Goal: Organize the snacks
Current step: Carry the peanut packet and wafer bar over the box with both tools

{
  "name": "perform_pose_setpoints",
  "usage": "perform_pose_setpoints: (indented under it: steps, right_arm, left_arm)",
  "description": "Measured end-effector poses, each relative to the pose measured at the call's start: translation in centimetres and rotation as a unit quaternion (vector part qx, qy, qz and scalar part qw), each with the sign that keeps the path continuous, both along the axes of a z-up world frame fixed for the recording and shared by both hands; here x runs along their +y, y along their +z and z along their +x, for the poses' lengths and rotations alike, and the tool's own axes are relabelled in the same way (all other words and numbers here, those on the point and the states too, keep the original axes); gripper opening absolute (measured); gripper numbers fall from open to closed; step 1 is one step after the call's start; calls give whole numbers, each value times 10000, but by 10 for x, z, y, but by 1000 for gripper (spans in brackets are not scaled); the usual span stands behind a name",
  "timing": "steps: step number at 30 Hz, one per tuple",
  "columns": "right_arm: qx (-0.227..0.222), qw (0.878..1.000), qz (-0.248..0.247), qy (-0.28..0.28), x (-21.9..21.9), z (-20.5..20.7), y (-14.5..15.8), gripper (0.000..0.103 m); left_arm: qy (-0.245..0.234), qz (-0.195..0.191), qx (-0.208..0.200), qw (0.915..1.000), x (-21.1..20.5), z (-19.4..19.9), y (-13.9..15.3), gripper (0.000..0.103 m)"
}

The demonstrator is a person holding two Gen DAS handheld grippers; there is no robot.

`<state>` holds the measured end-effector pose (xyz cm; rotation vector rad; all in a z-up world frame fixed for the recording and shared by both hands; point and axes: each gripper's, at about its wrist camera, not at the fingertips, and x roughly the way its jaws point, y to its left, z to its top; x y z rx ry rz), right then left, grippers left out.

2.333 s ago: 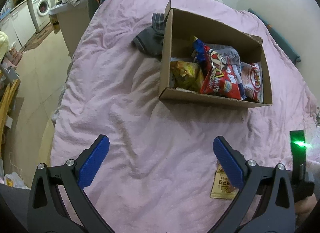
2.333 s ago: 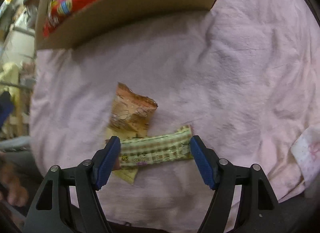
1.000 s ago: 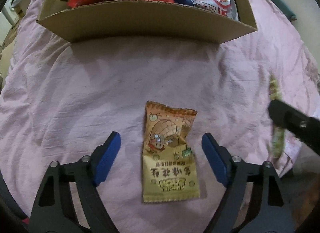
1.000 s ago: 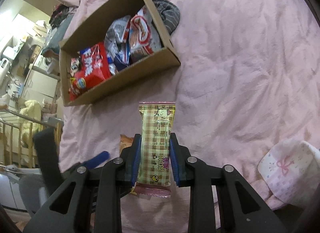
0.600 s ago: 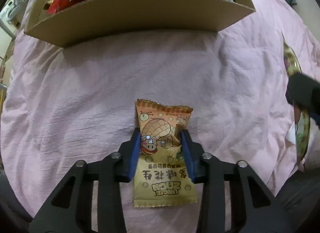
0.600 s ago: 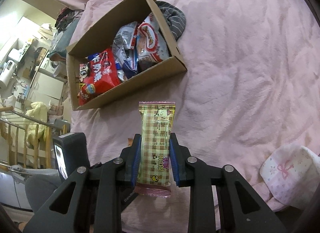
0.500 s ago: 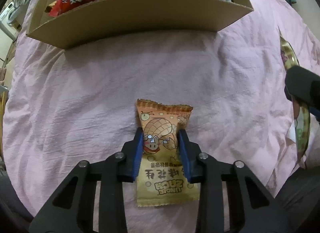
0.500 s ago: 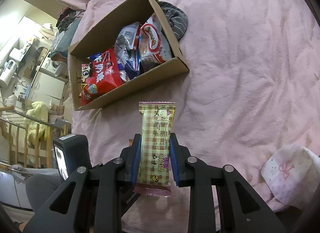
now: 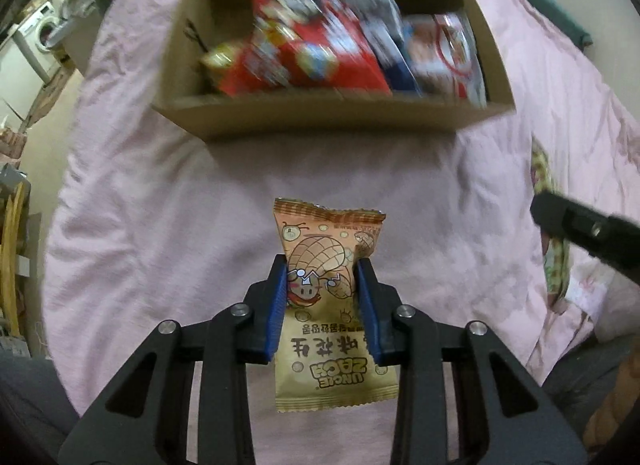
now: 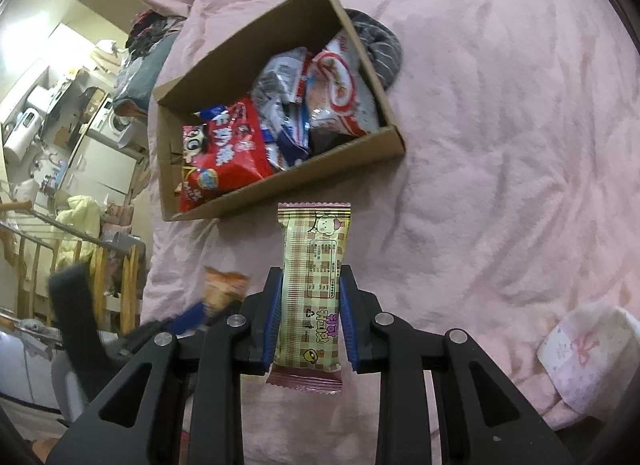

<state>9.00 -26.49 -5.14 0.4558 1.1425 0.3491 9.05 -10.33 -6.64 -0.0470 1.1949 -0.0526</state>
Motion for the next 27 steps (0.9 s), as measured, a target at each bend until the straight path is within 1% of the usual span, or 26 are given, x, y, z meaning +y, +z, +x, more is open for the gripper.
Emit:
perform_pose_setpoints:
  steps: [4,6,10,13,15,19,20,21,23,27]
  right_arm:
    - [-189,9998,-48,77,11,9,8,28]
    - [-335,9994,-51,115,15,15,15,28]
    - [-699,9974,-98,119,22,30,30,28]
    - [-856,9963,-64,103,25,43,36,28]
    - [-977,9951,-134,120,28,57,39,28]
    - [-1170,9925,-318,152,34,80,43,28]
    - [-1189,9919,-408,167,36,85,43,28]
    - [-1211,9906,-603,185,40,92,42,28]
    - [-1234,9886,-843,197,44,103,37,28]
    - [-1201,9880,-955,197,48,123,31,28]
  left_arm:
    - [179,-55,-250,9995,40,14,22,29]
    - [258,-66,-442,9987,55,22,37,29]
    - [337,-30,-750,9966,74,37,58,29]
    - [390,7,-936,9948,83,54,73,29]
    - [423,39,-1060,9935,88,69,82,29]
    - [424,85,-1217,9916,91,93,93,29]
    - [407,106,-1261,9911,90,99,95,29]
    - [380,134,-1290,9908,88,106,96,29]
    - [344,159,-1286,9910,85,116,94,29]
    - [247,250,-1217,9919,78,132,86,29]
